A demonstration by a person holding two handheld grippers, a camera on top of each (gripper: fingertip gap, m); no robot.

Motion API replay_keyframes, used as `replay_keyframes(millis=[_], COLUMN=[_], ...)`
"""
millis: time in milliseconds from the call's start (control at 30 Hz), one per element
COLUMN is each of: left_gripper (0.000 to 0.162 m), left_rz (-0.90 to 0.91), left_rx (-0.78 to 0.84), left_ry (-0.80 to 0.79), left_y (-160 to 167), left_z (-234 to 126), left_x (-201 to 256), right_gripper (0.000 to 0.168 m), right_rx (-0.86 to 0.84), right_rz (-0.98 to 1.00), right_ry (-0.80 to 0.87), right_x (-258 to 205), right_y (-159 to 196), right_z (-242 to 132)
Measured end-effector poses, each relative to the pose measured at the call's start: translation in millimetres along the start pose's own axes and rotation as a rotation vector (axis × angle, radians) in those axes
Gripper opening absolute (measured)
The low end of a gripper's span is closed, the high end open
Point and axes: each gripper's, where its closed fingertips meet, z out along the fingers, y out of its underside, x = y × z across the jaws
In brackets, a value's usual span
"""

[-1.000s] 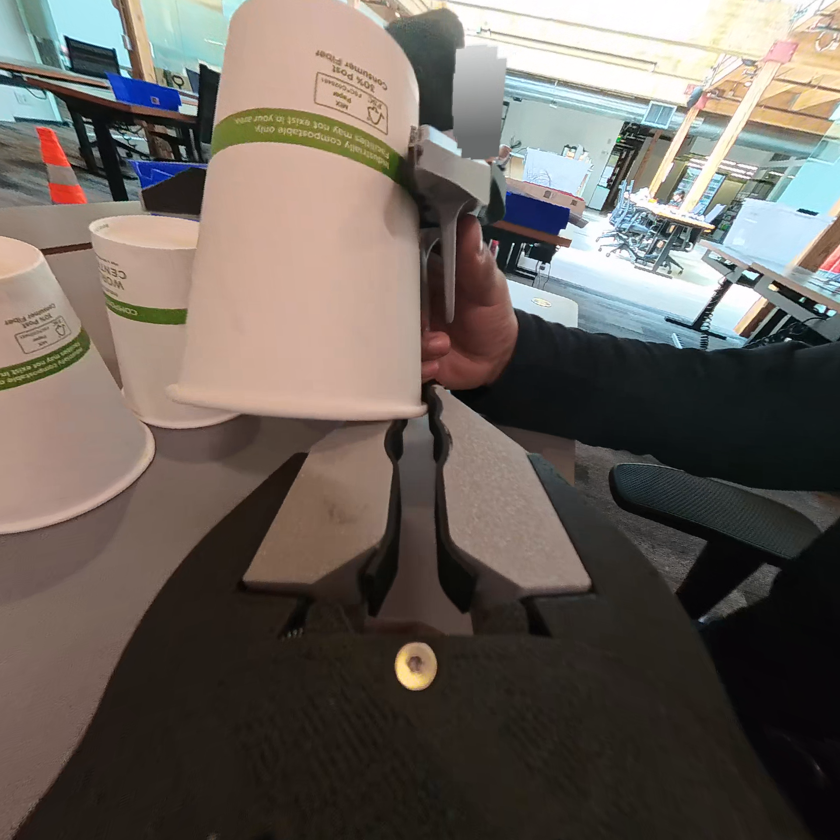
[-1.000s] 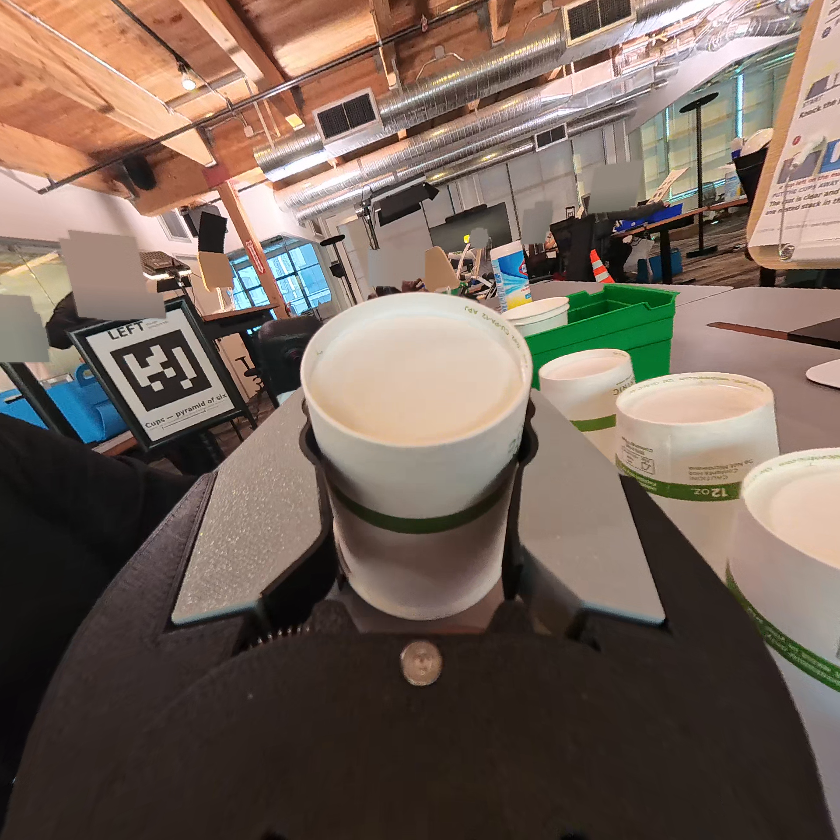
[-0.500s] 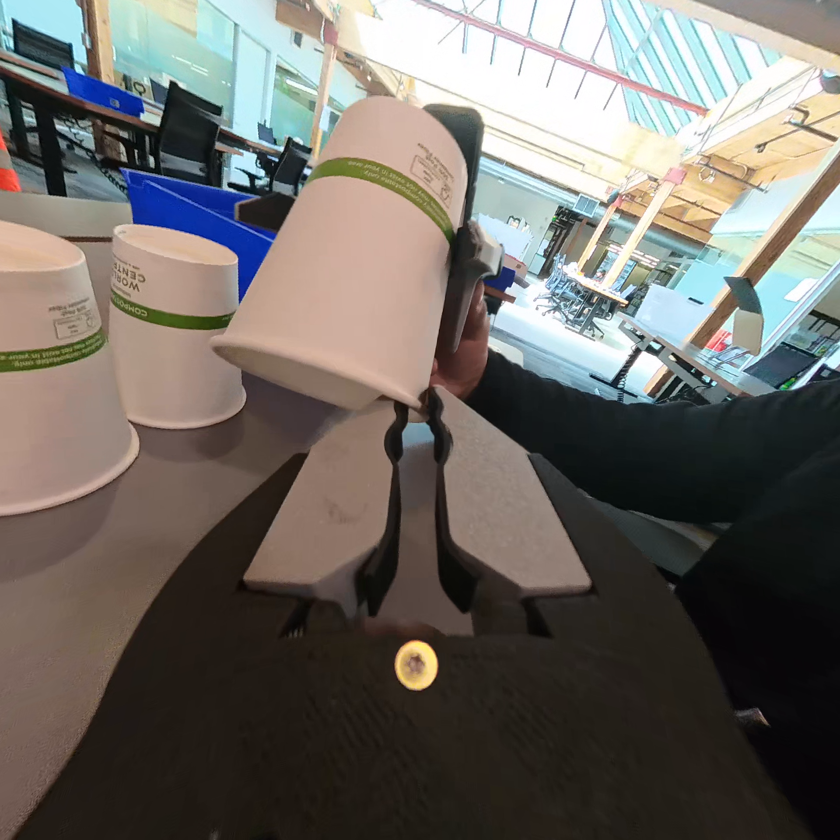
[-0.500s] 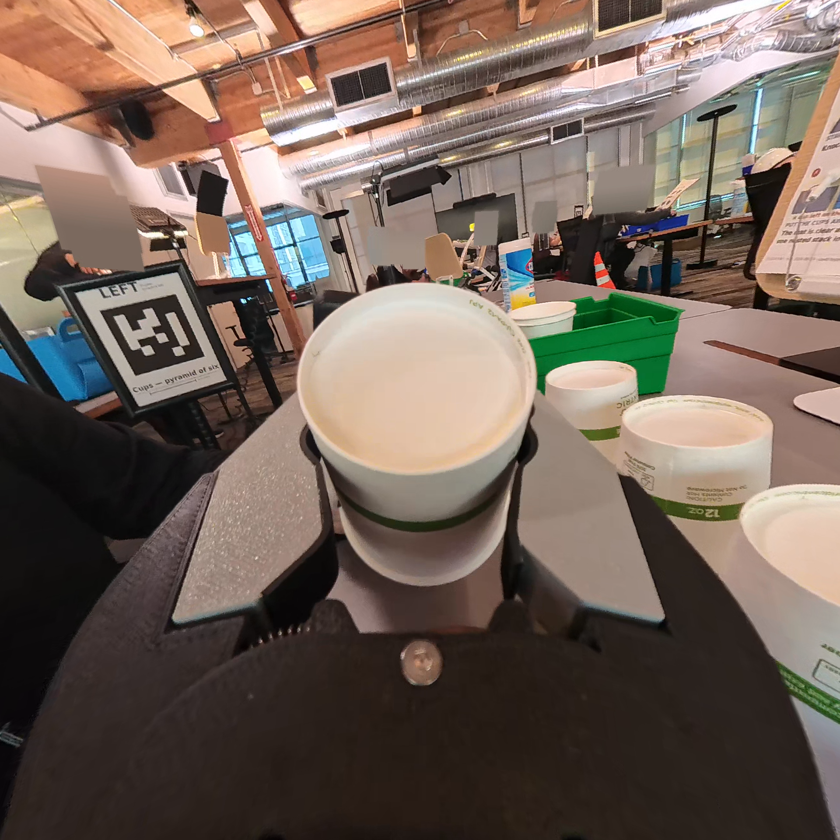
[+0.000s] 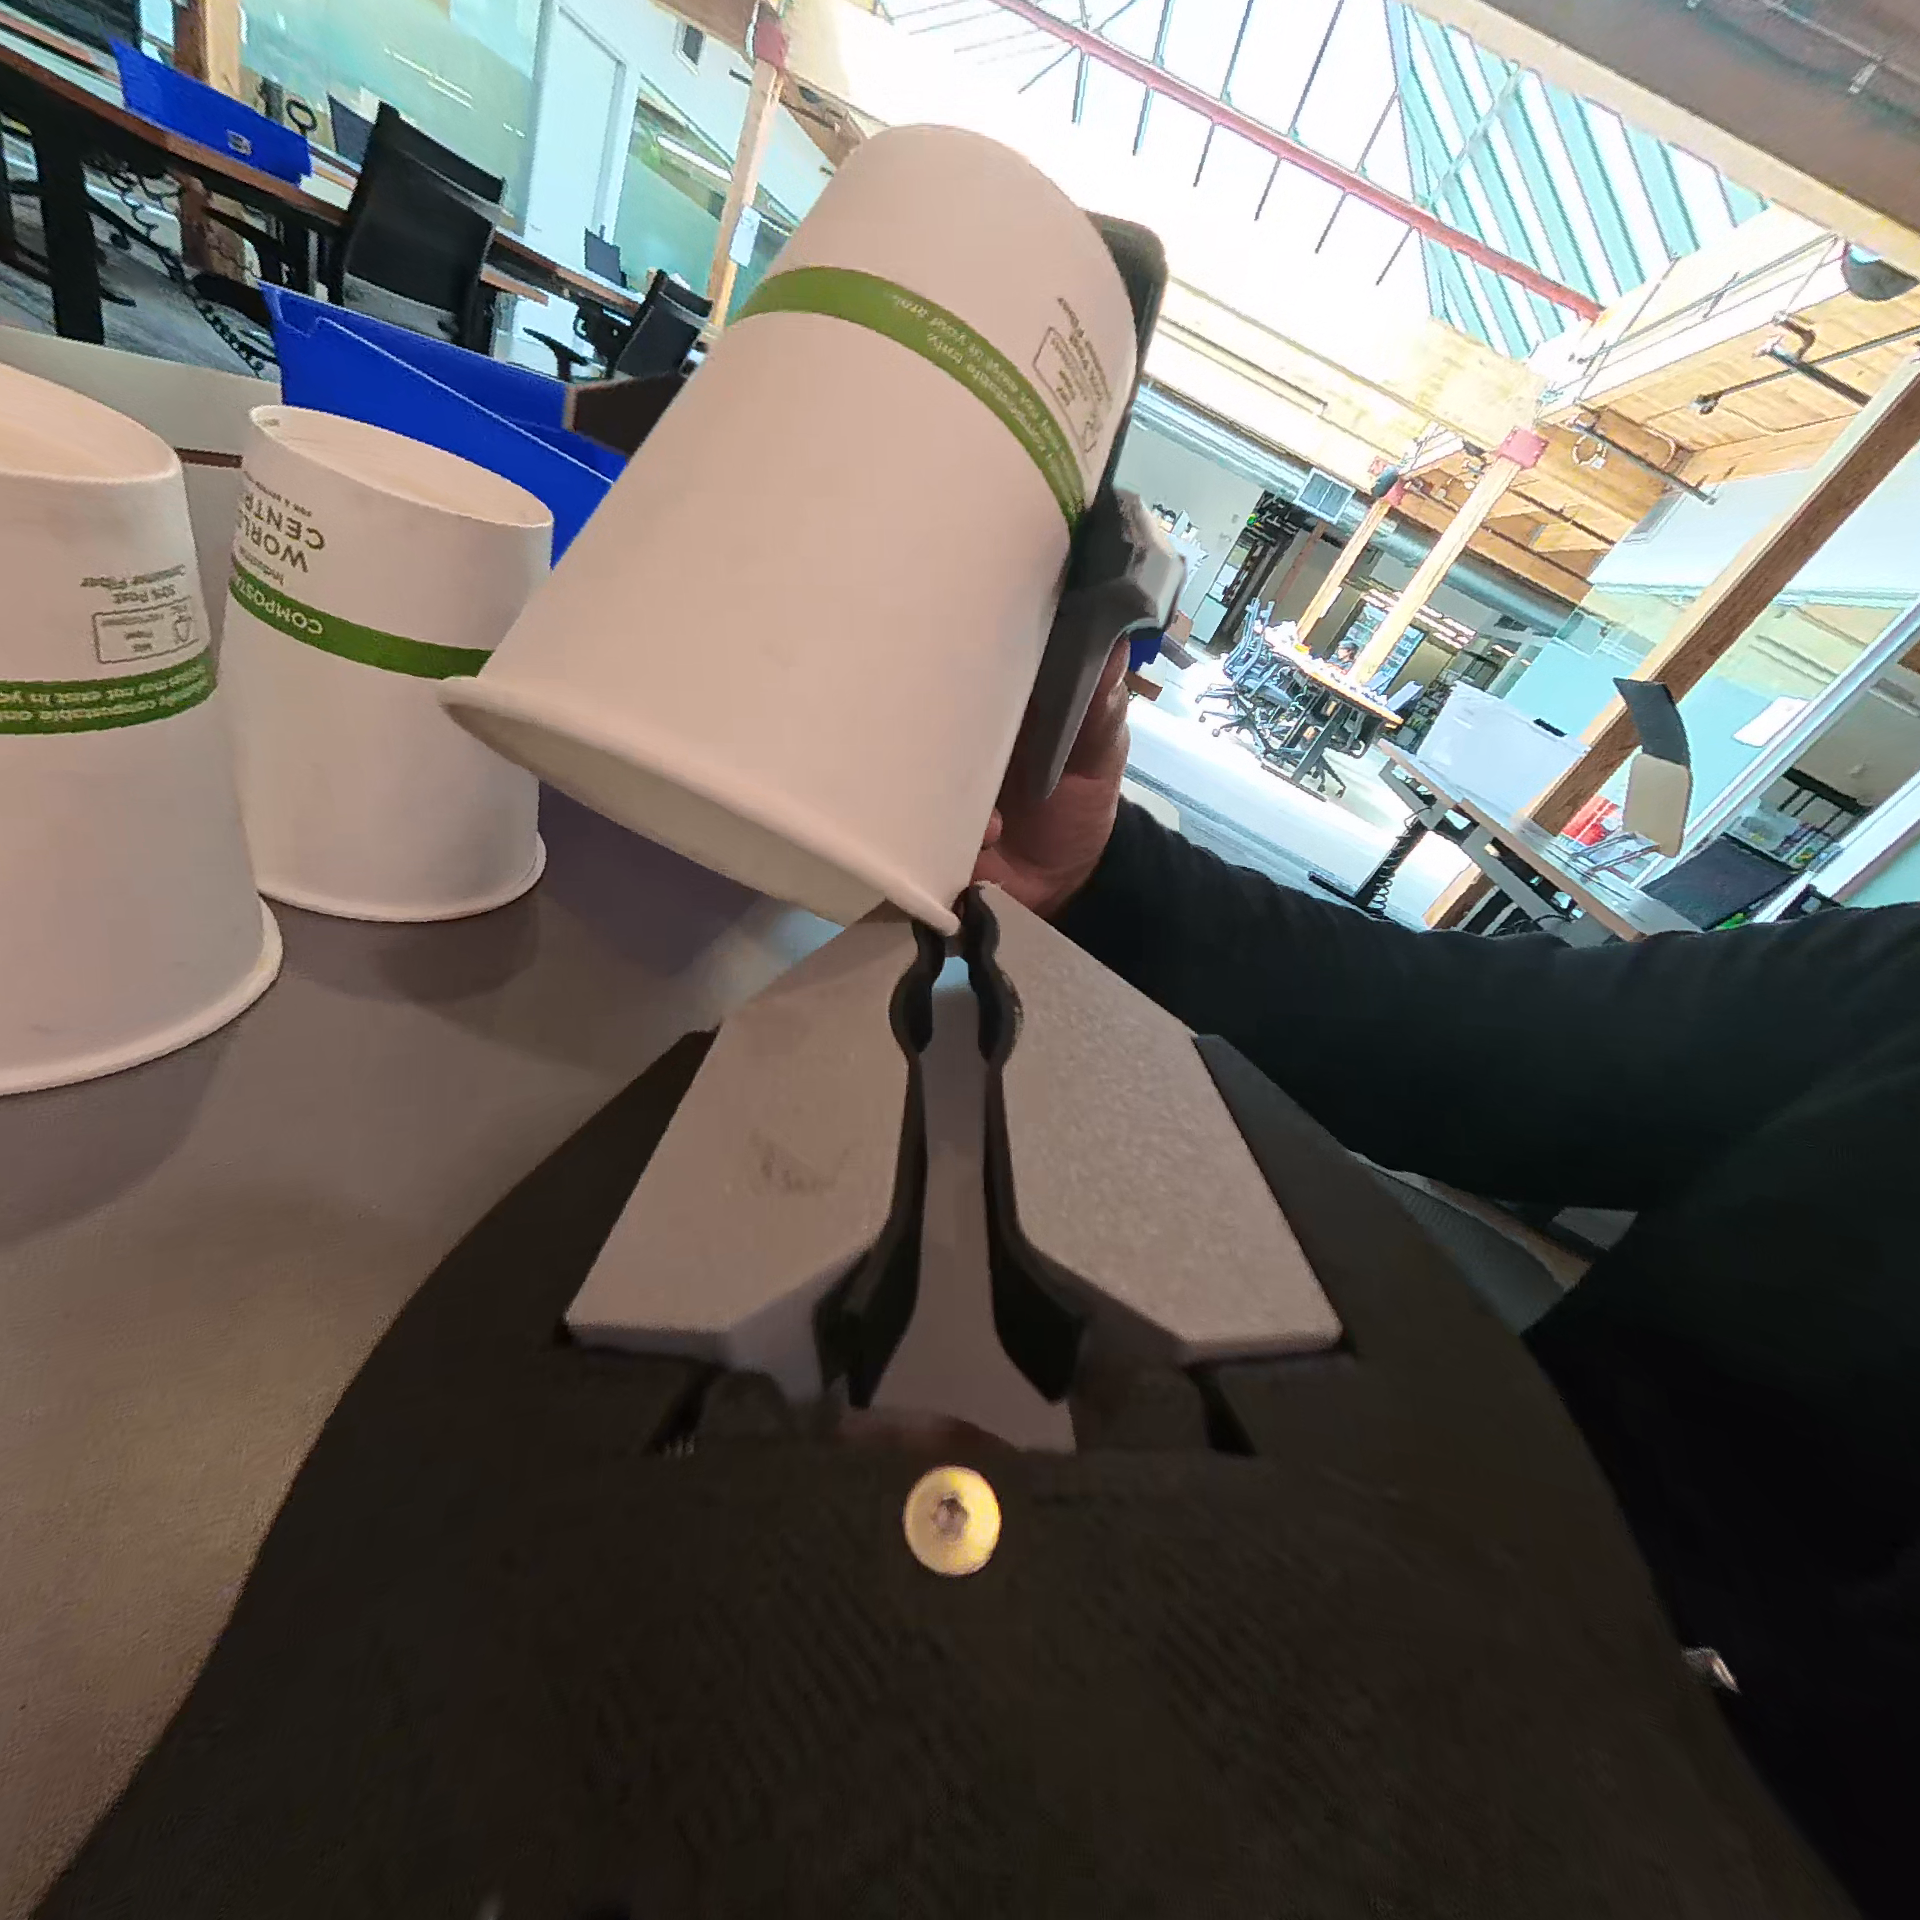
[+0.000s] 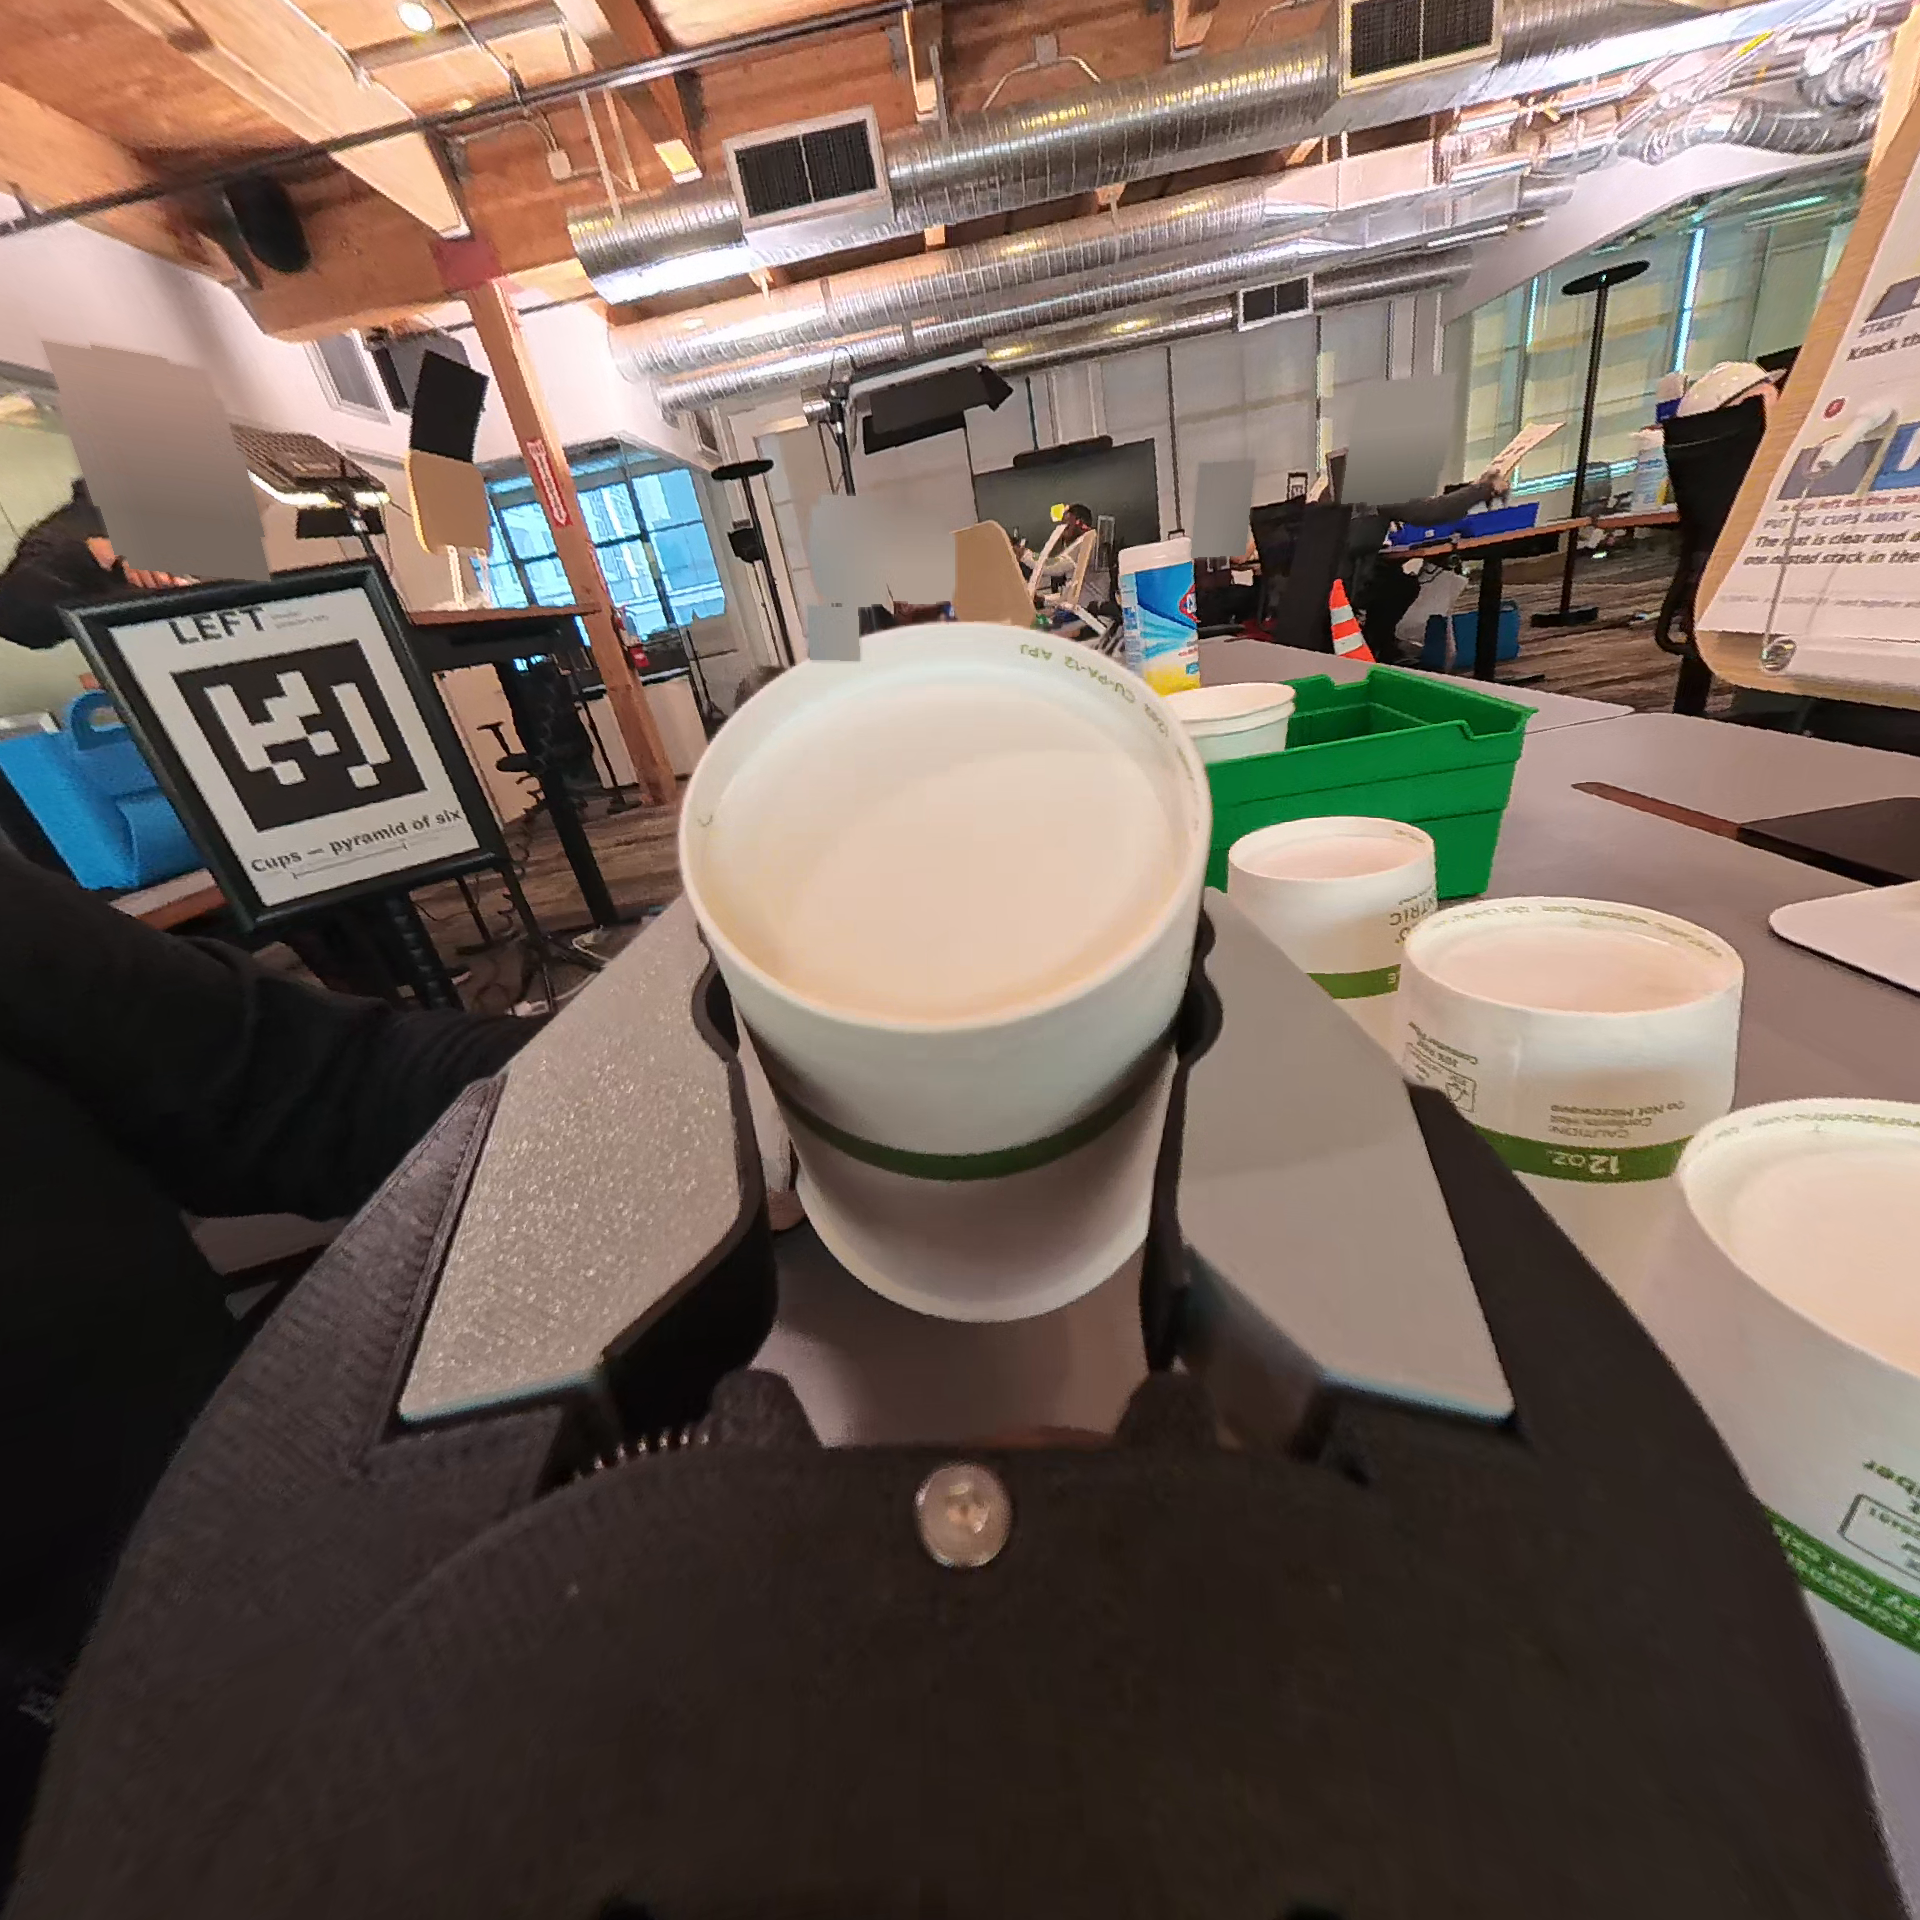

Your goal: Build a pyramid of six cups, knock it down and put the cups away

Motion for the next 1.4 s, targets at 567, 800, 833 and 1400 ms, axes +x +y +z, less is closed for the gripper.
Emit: replay_keyframes(millis=[567,800,833,1400], left_gripper=[0.013,0.002,0.000,0.000], left_rz=[0.079,-0.009,-0.008,-0.031], left_rx=[-0.017,0.017,0.022,0.039], left_ry=[-0.043,0.048,0.041,0.040], left_y=[-12.4,-12.3,-12.5,-6.6], left_z=[-15.0,-8.9,-8.9,-1.1], left_x=[-1.0,8.9,7.6,3.6], right_gripper=[0.084,0.083,0.081,0.082], right_rx=[-0.025,0.021,0.025,0.061], right_rz=[0.017,0.012,0.001,0.002], right_ry=[-0.029,-0.045,-0.034,-0.004], right_x=[-3.4,-6.6,-5.7,-2.2], right_y=[1.9,-6.0,-6.6,-9.2], right_z=[-0.2,-2.7,-3.0,-2.0])
